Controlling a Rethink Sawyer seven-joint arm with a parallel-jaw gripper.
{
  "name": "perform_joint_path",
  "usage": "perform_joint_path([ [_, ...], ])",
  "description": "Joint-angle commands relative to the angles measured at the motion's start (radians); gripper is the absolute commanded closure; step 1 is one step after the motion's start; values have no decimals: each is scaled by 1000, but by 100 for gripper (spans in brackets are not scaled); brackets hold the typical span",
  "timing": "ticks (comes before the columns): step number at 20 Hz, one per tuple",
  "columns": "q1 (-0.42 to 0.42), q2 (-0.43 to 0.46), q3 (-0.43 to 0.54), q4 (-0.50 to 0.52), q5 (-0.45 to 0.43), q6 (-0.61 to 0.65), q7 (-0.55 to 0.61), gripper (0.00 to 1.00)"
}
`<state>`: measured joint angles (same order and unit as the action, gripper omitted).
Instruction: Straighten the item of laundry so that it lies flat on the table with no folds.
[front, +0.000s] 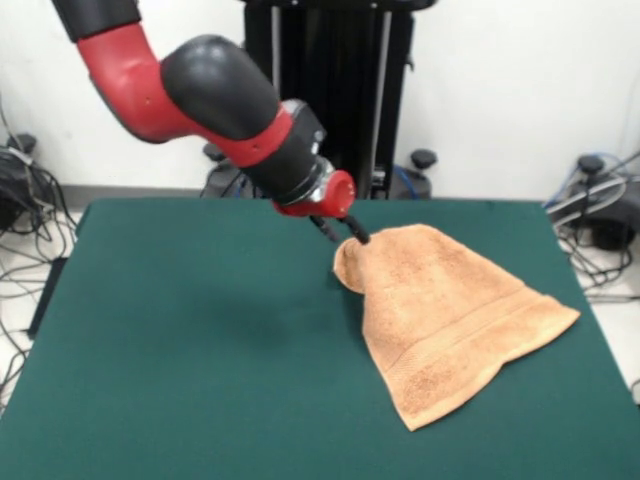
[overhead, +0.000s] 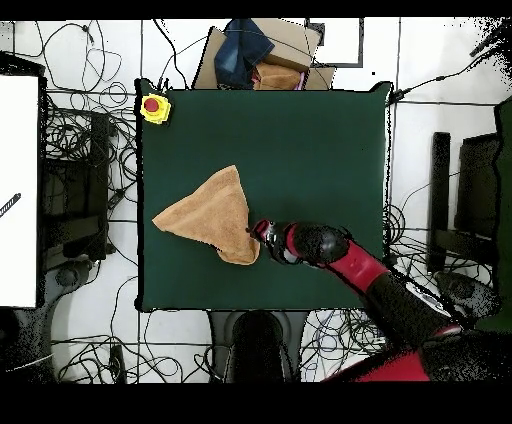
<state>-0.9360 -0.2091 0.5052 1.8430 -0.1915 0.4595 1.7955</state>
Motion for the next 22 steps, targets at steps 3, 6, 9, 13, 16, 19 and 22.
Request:
perform_joint_path([
  [3,128,-118,-95,-70,-71,70,33,0],
  [6,167,-164,-119,-66,-78,66,50,0],
  [9,224,-205,-166,-72,-82,72,84,0],
  [13,321,-212,-247,-113,-86,77,121,0],
  [16,372,-192,-290,-138,-78,47,143,0],
  [19,418,-163,-333,-161,-74,1,158,0],
  [22,450,-136,-351,-175,-59,-37,161,0],
])
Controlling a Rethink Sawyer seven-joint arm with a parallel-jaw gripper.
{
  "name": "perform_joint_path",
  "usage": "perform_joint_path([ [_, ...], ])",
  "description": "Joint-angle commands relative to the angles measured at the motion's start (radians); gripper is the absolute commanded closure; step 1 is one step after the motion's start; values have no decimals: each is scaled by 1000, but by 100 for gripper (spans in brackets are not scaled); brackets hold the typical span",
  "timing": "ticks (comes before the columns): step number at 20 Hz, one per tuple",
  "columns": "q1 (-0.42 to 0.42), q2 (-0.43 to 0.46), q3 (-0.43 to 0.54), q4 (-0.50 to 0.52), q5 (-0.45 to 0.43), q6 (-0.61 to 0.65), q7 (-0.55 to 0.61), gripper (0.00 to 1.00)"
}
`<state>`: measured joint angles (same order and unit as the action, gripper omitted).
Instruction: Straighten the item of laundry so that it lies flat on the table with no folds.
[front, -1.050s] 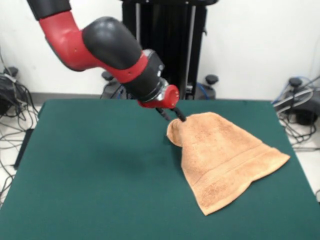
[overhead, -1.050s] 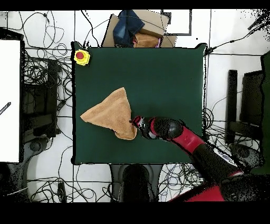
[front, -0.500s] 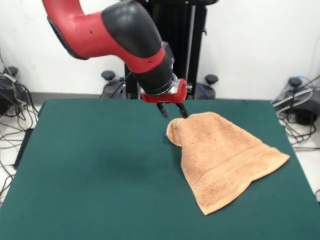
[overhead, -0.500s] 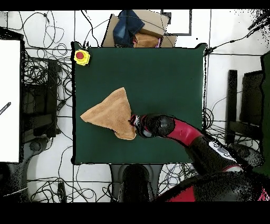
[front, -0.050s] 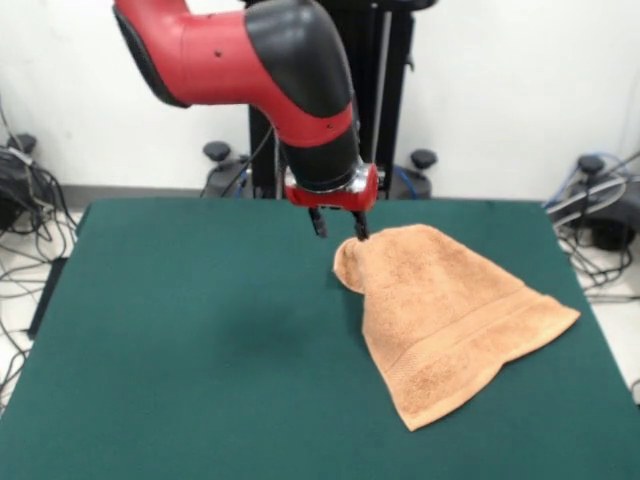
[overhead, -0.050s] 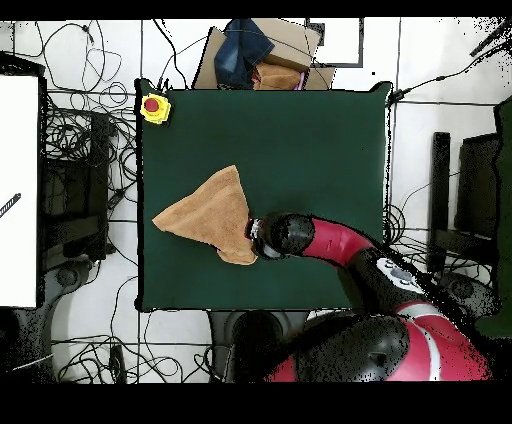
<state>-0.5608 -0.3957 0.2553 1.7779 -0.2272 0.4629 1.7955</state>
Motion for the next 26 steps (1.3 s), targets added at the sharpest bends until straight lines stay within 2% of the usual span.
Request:
perform_joint_path([
  [1,82,59,-102,-111,-17,-55,165,0],
  [4,100,79,-106,-115,-1,-93,176,0],
  [12,150,84,-138,-141,18,-96,181,0],
  [26,145,102,-102,-162,8,-113,117,0],
])
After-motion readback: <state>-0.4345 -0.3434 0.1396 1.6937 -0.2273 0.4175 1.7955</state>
